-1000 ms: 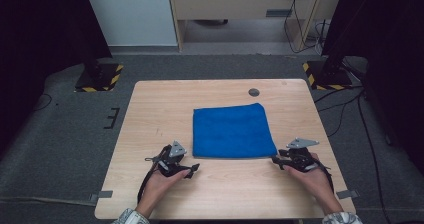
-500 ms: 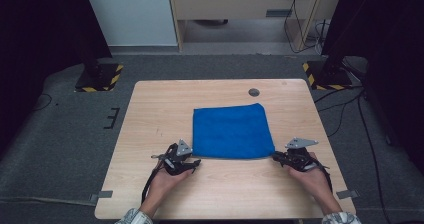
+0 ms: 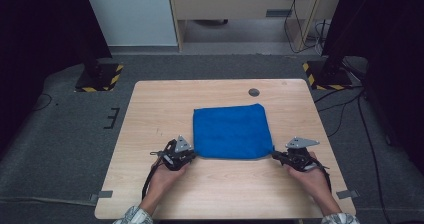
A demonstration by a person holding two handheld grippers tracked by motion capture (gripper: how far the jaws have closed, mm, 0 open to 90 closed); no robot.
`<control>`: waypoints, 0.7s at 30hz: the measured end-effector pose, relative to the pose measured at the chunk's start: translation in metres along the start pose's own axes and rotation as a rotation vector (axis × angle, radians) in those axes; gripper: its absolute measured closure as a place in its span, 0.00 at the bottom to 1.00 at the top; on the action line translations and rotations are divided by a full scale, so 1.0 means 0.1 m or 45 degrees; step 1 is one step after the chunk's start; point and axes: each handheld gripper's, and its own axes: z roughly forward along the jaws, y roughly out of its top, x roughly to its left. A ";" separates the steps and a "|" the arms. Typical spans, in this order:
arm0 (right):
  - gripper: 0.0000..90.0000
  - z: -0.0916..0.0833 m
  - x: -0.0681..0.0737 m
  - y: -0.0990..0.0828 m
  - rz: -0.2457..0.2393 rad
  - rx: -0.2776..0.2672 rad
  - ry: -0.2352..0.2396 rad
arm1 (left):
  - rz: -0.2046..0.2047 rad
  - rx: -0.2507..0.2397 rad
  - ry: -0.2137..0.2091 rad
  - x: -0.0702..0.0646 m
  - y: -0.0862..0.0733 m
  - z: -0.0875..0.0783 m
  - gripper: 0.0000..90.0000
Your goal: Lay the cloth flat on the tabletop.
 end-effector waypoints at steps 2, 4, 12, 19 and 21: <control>0.99 -0.01 0.02 0.01 0.009 -0.005 0.007 | 0.003 -0.007 -0.007 -0.01 0.02 -0.01 0.96; 0.99 -0.03 0.03 0.01 0.006 -0.011 0.019 | -0.005 -0.009 -0.025 -0.03 0.03 -0.04 0.97; 0.99 -0.20 0.15 0.08 -0.016 -0.050 0.070 | -0.046 -0.069 -0.046 -0.05 0.10 -0.26 0.97; 0.99 -0.05 -0.04 0.25 0.056 -0.049 0.046 | -0.113 -0.036 0.028 0.26 0.30 -0.08 0.97; 0.99 0.08 -0.13 0.29 0.072 -0.004 0.029 | -0.131 -0.003 0.042 0.35 0.35 0.03 0.97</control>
